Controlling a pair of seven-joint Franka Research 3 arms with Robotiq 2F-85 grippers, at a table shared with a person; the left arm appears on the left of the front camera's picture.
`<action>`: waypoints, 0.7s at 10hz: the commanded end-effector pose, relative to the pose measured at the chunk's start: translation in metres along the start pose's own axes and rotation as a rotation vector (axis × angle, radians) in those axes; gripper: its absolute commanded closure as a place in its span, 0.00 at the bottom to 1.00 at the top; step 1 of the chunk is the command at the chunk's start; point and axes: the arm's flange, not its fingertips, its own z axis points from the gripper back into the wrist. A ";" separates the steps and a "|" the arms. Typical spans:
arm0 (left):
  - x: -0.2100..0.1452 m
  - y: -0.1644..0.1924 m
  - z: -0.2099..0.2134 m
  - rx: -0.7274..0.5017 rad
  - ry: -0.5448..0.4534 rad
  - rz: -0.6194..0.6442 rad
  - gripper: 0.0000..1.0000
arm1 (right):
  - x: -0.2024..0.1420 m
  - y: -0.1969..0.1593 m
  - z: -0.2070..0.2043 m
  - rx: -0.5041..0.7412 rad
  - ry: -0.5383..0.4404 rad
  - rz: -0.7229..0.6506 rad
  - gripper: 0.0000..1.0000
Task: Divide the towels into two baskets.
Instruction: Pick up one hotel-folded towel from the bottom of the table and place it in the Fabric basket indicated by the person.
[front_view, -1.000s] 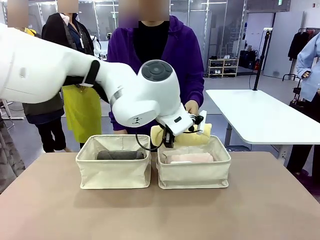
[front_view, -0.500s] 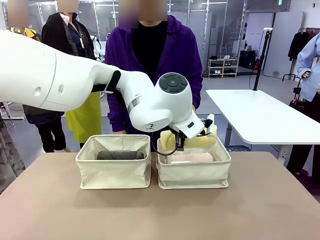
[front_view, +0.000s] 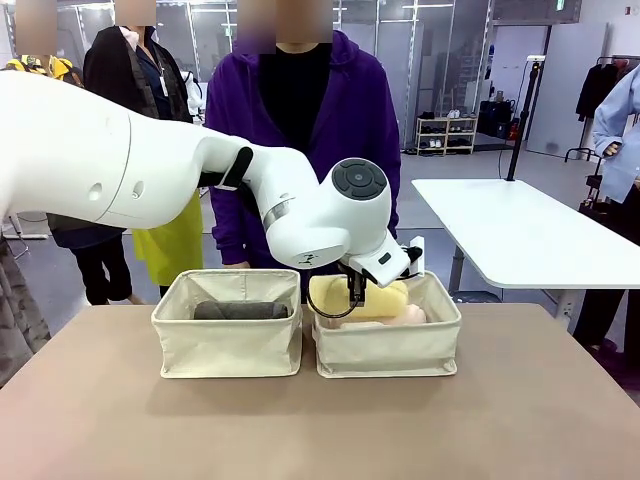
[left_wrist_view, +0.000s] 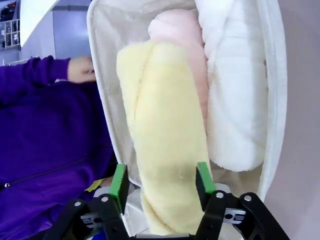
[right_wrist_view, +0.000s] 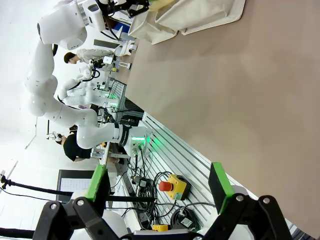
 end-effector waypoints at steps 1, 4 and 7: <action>0.002 0.000 0.001 0.008 0.000 0.041 0.02 | -0.003 0.003 -0.004 0.007 -0.014 0.015 0.00; 0.001 -0.002 0.004 -0.019 -0.049 0.054 0.00 | -0.003 0.003 -0.004 0.007 -0.014 0.015 0.00; -0.001 -0.001 0.031 -0.043 -0.088 0.055 0.00 | -0.003 0.003 -0.004 0.007 -0.014 0.015 0.00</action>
